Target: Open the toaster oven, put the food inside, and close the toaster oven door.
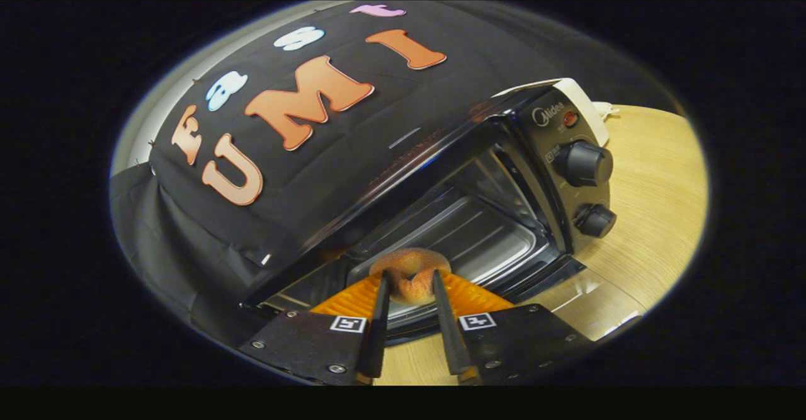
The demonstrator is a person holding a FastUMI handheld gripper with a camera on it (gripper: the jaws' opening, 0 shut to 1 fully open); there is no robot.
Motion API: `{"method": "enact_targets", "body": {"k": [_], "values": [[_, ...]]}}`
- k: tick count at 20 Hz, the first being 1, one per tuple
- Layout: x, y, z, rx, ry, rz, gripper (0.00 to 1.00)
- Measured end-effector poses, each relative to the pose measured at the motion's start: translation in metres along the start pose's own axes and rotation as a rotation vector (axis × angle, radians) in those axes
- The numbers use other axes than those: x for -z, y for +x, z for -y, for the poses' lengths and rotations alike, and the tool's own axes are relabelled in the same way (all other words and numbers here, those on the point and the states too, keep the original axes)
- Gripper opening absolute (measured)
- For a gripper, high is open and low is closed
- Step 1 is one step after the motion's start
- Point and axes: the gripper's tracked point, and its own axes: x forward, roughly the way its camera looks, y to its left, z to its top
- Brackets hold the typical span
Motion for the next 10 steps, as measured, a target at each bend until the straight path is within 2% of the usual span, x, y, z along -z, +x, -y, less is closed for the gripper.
{"method": "enact_targets", "body": {"k": [3,4,10], "values": [[0.001,-0.008,-0.004,-0.020,-0.055,0.006,0.53],[0.003,-0.011,-0.003,-0.014,-0.089,-0.004,0.61],[0.021,-0.066,-0.004,-0.019,-0.304,-0.047,0.79]]}}
